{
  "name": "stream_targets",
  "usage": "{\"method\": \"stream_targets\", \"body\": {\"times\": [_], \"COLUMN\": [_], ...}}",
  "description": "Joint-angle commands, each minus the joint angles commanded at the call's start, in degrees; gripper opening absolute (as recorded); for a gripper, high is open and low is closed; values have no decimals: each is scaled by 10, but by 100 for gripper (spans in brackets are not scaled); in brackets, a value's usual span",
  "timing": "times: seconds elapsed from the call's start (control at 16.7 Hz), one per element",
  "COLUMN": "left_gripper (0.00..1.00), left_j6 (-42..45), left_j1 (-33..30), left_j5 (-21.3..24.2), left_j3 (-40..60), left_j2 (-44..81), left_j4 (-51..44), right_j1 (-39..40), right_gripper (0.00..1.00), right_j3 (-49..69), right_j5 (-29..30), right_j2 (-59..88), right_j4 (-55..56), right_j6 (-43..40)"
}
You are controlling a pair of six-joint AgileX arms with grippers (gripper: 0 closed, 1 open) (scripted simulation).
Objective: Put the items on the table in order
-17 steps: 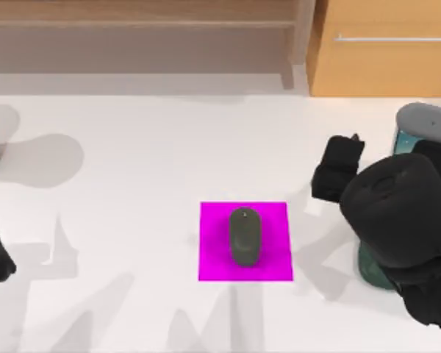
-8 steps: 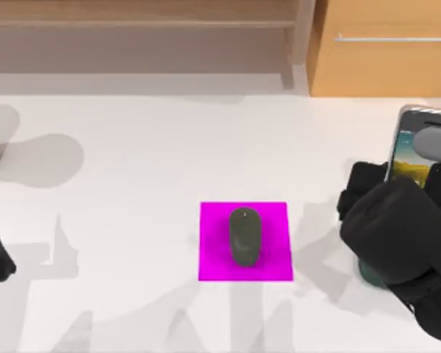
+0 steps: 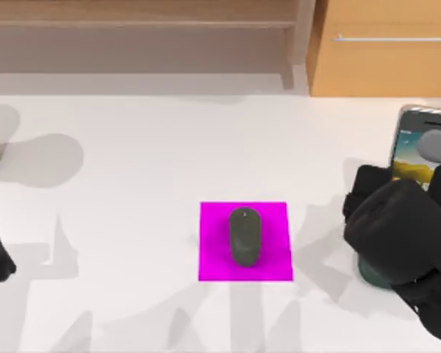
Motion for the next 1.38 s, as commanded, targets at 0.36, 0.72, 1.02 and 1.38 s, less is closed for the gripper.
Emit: {"method": "stream_targets", "body": {"times": [0.36,0.72,1.02,1.38], "left_gripper": [100,100,100,100], "left_j6": [0,0,0,0], "left_j1": [0,0,0,0], "left_j5": [0,0,0,0], "left_j3": [0,0,0,0], "left_j2": [0,0,0,0], "left_j4": [0,0,0,0], "right_j1": [-70,-201,-308,-421], "right_gripper": [100,100,100,100], "right_j3": [-80,-187,-261,-334], "right_j5": [-92,-252,-366,-475], "right_j2": [-146,-361,-480,-593], "right_j4": [43,109,163,228], "right_j6": [-102,-259,-367,-469]}}
